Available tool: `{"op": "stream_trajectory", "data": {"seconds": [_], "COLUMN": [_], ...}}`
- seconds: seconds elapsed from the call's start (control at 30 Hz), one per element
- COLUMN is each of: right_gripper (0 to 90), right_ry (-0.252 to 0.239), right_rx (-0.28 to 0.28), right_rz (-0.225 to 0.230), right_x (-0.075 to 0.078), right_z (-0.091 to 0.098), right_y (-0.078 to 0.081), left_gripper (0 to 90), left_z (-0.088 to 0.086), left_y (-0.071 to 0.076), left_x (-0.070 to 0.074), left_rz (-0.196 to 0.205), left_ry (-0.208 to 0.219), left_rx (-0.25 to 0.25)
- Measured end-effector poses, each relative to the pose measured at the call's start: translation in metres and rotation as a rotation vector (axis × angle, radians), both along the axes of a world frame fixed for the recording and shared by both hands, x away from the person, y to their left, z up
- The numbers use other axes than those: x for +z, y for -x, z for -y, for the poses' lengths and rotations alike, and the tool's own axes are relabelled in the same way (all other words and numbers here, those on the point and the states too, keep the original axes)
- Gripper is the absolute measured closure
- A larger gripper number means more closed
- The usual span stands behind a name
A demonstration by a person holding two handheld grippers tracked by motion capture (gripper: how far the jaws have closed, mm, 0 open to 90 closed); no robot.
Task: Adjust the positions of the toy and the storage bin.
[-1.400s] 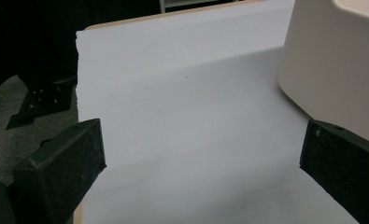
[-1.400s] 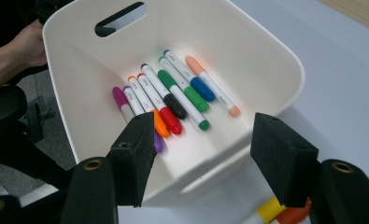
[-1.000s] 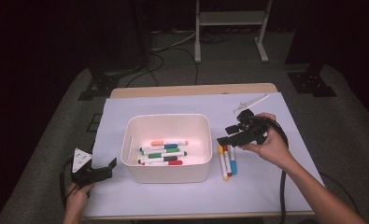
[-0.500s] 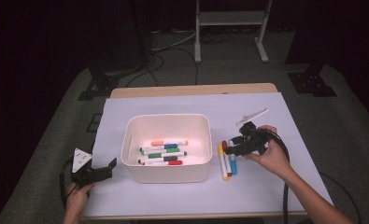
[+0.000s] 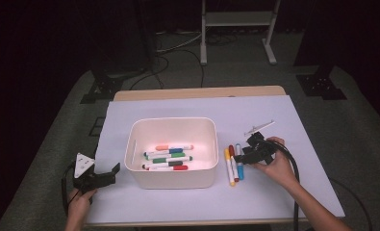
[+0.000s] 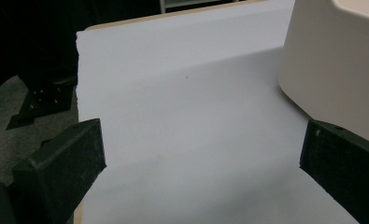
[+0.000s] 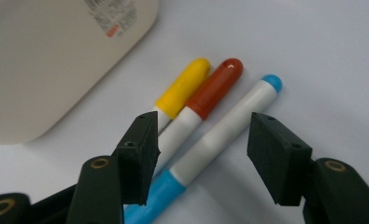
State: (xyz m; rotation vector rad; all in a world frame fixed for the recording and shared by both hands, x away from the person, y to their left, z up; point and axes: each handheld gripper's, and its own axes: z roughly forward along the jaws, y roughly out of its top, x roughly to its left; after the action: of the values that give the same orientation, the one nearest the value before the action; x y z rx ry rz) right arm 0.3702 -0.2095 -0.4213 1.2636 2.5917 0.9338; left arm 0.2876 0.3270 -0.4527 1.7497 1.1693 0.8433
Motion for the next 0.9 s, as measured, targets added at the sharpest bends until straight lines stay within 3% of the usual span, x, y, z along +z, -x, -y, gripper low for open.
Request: {"op": "stream_trajectory", "data": {"seconds": [0.3, 0.5, 0.73, 0.9], "right_gripper": [46.7, 51.1, 64.9, 72.8], "right_ry": [0.016, 0.053, 0.120, 0.130], "right_rx": [-0.044, -0.069, -0.127, -0.148], "right_rz": [-0.017, -0.006, 0.030, 0.044], "right_x": [-0.012, -0.016, -0.016, -0.016], "right_z": [0.003, 0.011, 0.024, 0.029], "right_y": [-0.004, 0.001, 0.008, 0.011], "left_gripper": [0.0, 0.0, 0.0, 0.0], "left_z": [0.000, 0.000, 0.000, 0.000], "left_y": [0.000, 0.000, 0.000, 0.000], "left_x": [0.000, 0.000, 0.000, 0.000], "left_rz": [0.000, -0.001, -0.001, 0.000], "left_ry": [0.002, 0.003, -0.001, -0.001], "left_rx": [0.000, 0.000, 0.000, 0.001]}}
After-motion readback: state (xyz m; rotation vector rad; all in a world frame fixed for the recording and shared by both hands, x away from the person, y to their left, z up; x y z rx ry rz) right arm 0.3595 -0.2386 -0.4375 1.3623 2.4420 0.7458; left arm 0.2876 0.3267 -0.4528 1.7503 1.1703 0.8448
